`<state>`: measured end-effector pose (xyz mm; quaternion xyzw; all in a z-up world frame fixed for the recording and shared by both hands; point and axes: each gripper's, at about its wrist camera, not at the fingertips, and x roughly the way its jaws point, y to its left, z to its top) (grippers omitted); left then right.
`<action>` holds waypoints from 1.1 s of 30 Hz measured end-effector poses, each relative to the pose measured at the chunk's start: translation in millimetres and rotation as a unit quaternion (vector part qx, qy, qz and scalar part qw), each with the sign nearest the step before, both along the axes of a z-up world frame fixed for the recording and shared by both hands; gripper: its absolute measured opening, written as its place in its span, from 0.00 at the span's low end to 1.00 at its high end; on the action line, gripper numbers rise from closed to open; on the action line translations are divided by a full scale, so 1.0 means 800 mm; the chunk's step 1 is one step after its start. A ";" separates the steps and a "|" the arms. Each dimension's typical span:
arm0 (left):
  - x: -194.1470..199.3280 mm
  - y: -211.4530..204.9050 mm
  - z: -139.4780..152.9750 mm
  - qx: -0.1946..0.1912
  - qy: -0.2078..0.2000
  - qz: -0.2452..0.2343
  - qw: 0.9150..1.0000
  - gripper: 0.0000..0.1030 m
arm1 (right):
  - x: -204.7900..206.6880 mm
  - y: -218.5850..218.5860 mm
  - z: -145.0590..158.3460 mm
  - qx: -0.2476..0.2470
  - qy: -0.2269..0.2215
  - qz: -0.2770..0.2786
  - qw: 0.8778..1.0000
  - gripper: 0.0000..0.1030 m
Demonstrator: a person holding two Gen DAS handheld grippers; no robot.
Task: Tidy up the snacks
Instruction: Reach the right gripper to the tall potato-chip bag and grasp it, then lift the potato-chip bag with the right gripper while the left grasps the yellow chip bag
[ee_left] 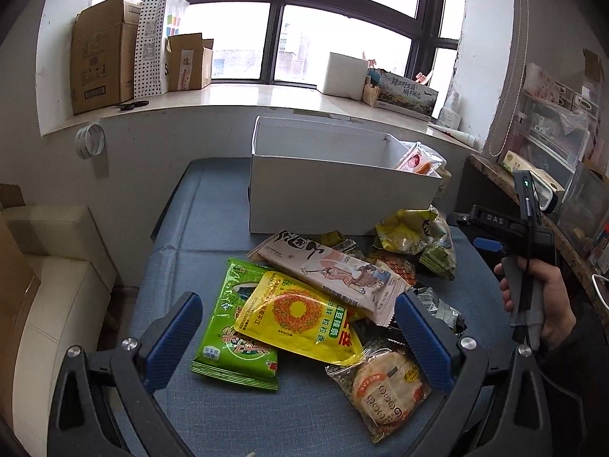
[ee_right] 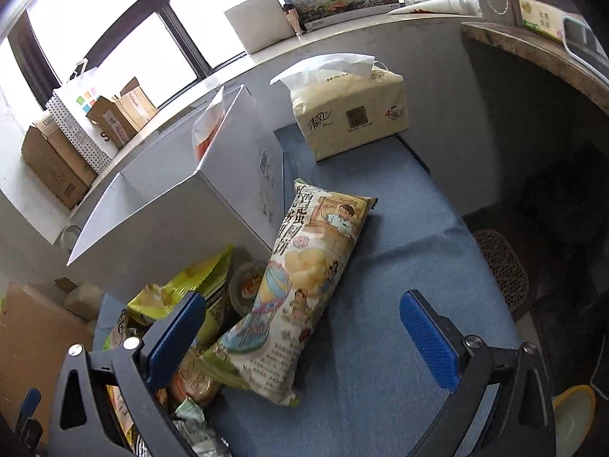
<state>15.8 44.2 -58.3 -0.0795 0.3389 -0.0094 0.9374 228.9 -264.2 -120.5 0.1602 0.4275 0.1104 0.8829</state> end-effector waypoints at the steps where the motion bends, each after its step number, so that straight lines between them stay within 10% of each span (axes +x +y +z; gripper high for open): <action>1: 0.000 0.000 -0.001 0.001 0.001 0.000 1.000 1.00 | 0.009 0.002 -0.003 -0.009 0.008 -0.004 1.000 1.00; 4: 0.000 -0.002 -0.003 0.000 0.002 -0.003 1.000 1.00 | 0.028 0.012 -0.010 -0.019 0.019 0.004 1.000 0.94; 9: 0.001 -0.006 -0.003 0.009 0.004 -0.006 1.000 1.00 | 0.043 0.020 -0.040 -0.015 0.073 0.009 0.997 0.44; 12: 0.001 -0.005 -0.002 0.008 0.004 -0.006 1.000 1.00 | 0.036 0.019 -0.034 0.000 0.069 0.022 0.997 0.36; 25: 0.083 -0.091 0.001 0.019 0.025 -0.083 0.996 1.00 | -0.087 -0.049 0.026 0.067 -0.030 0.025 0.997 0.35; 33: 0.190 -0.189 -0.026 0.103 0.073 -0.150 0.981 1.00 | -0.165 -0.094 0.048 0.101 -0.085 0.007 0.991 0.35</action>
